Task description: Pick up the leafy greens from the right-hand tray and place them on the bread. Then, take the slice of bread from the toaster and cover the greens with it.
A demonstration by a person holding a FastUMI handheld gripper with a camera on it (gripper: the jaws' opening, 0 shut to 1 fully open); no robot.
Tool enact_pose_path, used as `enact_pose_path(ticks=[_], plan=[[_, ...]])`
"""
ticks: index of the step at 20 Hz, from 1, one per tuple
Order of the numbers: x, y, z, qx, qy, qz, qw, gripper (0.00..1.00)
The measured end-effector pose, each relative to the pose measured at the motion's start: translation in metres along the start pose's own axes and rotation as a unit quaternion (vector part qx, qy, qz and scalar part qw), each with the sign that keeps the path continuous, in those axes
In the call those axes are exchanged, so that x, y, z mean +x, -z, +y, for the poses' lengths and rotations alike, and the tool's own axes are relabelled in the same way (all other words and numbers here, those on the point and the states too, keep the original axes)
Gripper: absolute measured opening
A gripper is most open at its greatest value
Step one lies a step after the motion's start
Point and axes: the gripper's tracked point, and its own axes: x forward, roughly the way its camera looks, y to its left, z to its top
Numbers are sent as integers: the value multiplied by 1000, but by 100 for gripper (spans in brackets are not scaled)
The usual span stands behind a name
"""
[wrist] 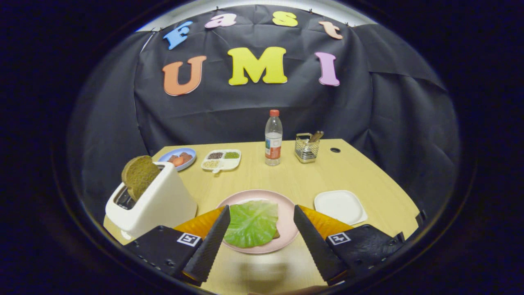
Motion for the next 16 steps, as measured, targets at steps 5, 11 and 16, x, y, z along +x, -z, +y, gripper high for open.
enact_pose_path(ticks=[5,11,16], plan=[[-37,-28,45,-13,-15,-46,999,97],[-62,-60,109,-25,-51,-81,995,97],[-51,-76,161,-39,-79,-79,993,97]])
